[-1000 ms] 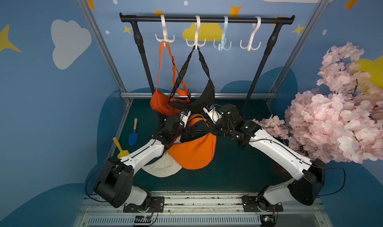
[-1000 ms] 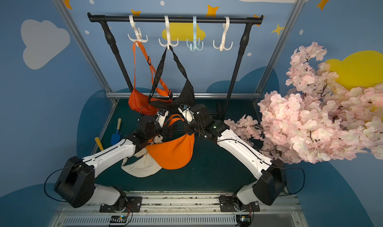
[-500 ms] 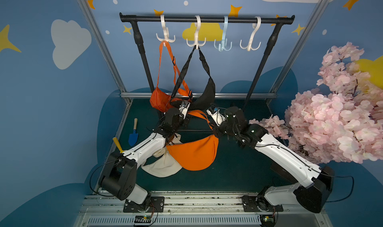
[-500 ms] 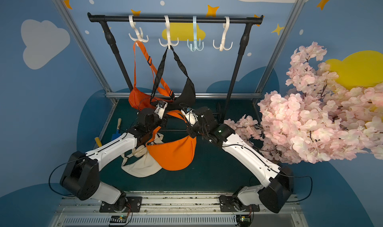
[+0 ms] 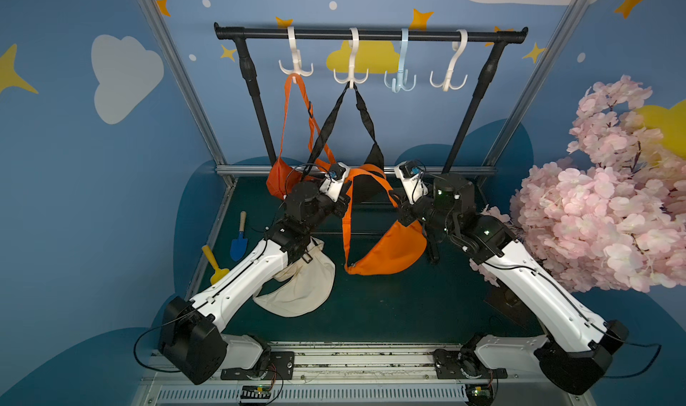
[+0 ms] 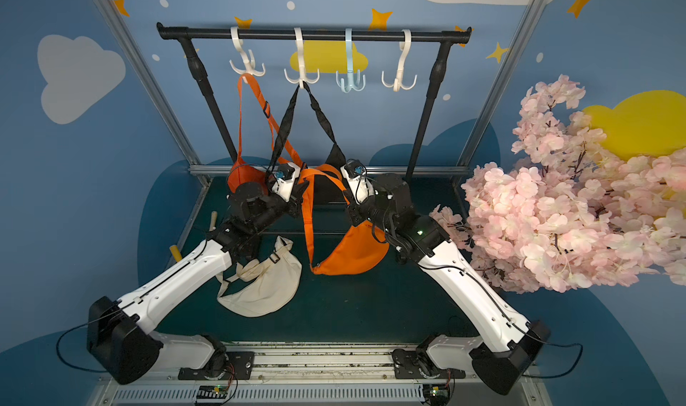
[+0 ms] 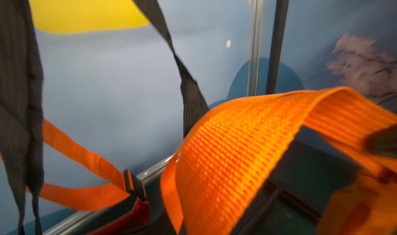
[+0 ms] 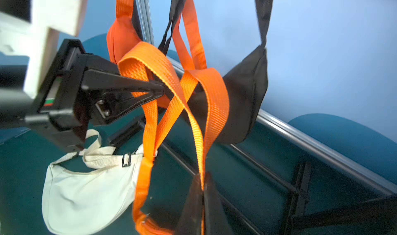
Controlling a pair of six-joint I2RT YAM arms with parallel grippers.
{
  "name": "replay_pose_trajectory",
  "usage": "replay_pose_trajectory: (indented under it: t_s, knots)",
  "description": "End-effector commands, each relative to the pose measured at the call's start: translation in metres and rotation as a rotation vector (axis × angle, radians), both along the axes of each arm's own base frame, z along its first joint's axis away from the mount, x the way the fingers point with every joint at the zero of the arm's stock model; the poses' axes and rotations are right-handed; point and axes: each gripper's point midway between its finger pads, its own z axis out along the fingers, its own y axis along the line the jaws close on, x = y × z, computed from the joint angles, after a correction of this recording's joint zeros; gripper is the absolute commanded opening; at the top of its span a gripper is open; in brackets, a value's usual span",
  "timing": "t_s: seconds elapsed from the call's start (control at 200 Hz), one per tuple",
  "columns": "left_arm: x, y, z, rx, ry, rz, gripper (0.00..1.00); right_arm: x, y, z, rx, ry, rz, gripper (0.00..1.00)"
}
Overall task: Hang the bag on a hook
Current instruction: Pick up the bag from the center of the board, then hang the bag on the hook.
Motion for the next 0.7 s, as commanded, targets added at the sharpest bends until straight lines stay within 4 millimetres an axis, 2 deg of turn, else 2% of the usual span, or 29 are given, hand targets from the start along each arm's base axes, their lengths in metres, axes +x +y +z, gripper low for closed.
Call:
replay_pose_trajectory:
  t_s: [0.0,0.26,0.541,0.696]
  knots:
    - [-0.009,-0.010,0.021,-0.033,-0.029,-0.063,0.04,0.001,-0.010,0.050,0.065,-0.116,-0.021,0.00]
    - [-0.013,-0.035,0.060,-0.052,-0.095,-0.141,0.04,0.008,-0.020,0.115,0.106,-0.253,-0.040,0.00]
    - [-0.002,-0.050,0.103,-0.049,-0.181,-0.158,0.04,0.030,-0.035,0.176,0.107,-0.400,-0.085,0.00]
    - [0.013,-0.054,0.130,-0.030,-0.229,-0.127,0.04,0.038,-0.039,0.204,0.114,-0.468,-0.100,0.00]
